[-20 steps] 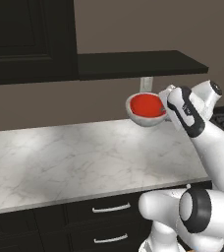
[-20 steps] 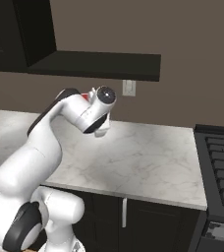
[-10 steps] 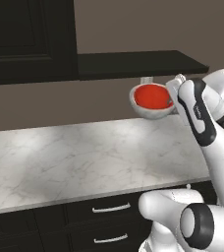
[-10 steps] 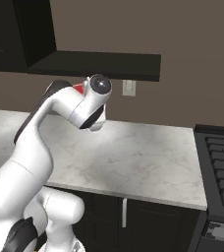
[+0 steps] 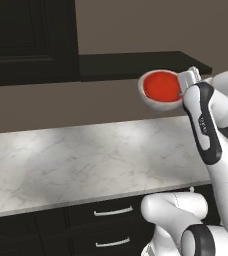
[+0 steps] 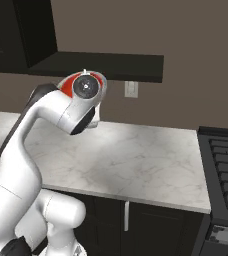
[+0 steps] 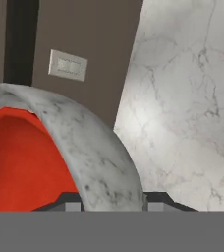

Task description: Pick up the bowls on the counter and stack them on top of one another in the open cabinet. Place the smaller bowl on top of the larger bowl.

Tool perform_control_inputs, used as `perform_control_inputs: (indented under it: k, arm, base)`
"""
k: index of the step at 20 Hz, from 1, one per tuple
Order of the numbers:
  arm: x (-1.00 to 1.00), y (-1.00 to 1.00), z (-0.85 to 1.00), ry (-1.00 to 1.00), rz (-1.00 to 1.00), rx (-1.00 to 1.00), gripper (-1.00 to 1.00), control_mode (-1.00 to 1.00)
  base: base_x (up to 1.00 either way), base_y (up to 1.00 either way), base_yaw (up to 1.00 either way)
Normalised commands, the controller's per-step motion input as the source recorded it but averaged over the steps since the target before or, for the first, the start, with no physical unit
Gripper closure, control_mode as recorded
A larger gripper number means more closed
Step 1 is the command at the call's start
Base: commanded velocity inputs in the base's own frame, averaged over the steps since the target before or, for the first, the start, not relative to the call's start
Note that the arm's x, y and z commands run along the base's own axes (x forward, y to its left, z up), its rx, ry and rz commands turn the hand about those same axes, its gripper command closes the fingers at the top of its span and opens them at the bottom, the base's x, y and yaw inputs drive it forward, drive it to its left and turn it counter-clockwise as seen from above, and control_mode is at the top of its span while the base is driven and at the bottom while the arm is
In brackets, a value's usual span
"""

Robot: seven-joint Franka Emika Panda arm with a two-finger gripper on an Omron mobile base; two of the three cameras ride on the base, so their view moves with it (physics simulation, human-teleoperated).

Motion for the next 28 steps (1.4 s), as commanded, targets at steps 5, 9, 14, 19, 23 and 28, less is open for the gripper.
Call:
perform_control_inputs:
  k: [5, 9, 14, 19, 23, 28]
  arm:
    - [-0.08, 0.0, 0.38, -0.09, -0.17, 0.02, 1.0, -1.0]
    - [0.0, 0.0, 0.53, 0.0, -0.13, 0.06, 1.0, -1.0]
    - [0.0, 0.0, 0.64, 0.0, -0.09, 0.1, 1.0, -1.0]
    - [0.0, 0.0, 0.65, 0.0, -0.07, 0.11, 1.0, -1.0]
    - [0.0, 0.0, 0.66, 0.04, -0.05, 0.12, 1.0, -1.0]
    - [0.01, 0.0, 0.48, 0.06, -0.02, 0.12, 1.0, -1.0]
  base:
    - [0.0, 0.0, 0.0]
    - [0.0, 0.0, 0.0]
    - [0.0, 0.0, 0.0]
    - [0.0, 0.0, 0.0]
    - [0.0, 0.0, 0.0]
    - [0.0, 0.0, 0.0]
